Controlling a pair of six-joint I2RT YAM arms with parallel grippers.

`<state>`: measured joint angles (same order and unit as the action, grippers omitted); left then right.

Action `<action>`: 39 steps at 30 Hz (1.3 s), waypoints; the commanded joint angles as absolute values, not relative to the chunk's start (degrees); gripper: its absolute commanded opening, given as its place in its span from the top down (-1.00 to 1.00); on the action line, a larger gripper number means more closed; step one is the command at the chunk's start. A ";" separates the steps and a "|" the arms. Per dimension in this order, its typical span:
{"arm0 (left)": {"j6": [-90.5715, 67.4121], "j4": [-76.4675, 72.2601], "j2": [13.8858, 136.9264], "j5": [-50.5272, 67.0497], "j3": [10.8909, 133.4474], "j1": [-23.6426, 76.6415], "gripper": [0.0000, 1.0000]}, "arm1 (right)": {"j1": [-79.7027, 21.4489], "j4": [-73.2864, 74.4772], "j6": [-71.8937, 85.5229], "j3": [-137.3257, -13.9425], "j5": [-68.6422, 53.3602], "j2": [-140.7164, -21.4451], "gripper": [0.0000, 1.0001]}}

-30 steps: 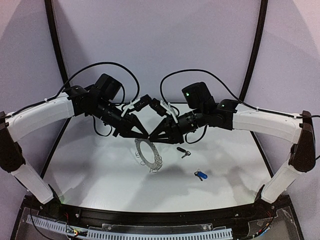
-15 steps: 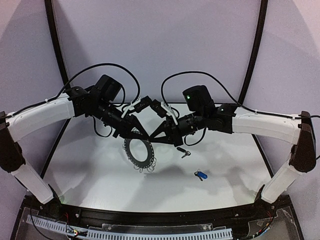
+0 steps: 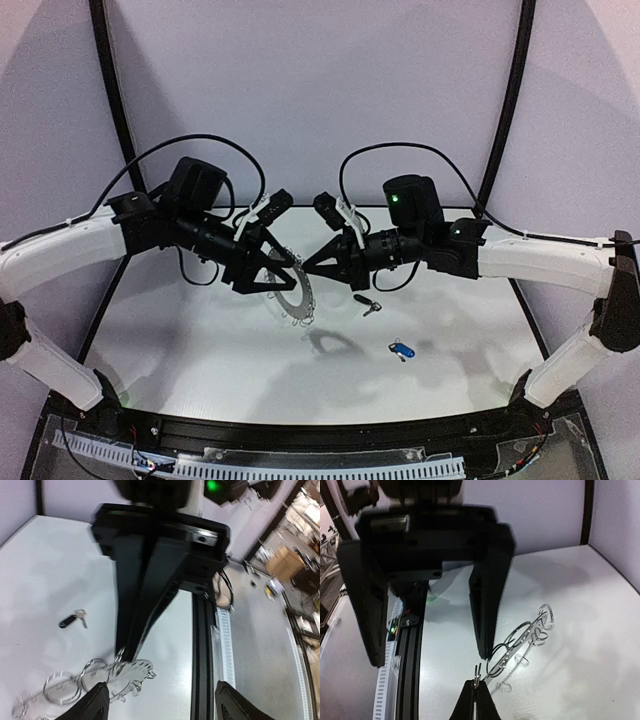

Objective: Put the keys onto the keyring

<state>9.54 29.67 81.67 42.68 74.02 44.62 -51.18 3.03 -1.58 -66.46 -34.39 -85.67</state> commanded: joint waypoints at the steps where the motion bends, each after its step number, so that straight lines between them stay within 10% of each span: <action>1: -0.54 13.63 73.32 35.43 65.06 44.46 -0.51 | -51.77 -9.38 2.35 -63.56 -30.66 -81.82 1.00; 6: -9.37 2.23 69.19 29.56 58.81 44.43 -0.51 | -51.77 -18.10 6.64 -60.50 -33.15 -81.07 1.00; 14: -16.02 -4.27 70.88 32.23 60.15 44.47 0.01 | -51.77 -21.56 10.75 -61.14 -33.84 -82.74 1.00; 39: -18.08 -3.52 75.65 35.32 60.65 45.41 0.35 | -51.81 -19.86 14.53 -62.96 -32.77 -82.46 1.00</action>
<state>-18.20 -4.38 74.61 35.97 60.01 45.17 -51.27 -16.03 13.56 -61.28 -31.66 -82.91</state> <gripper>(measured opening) 0.381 0.021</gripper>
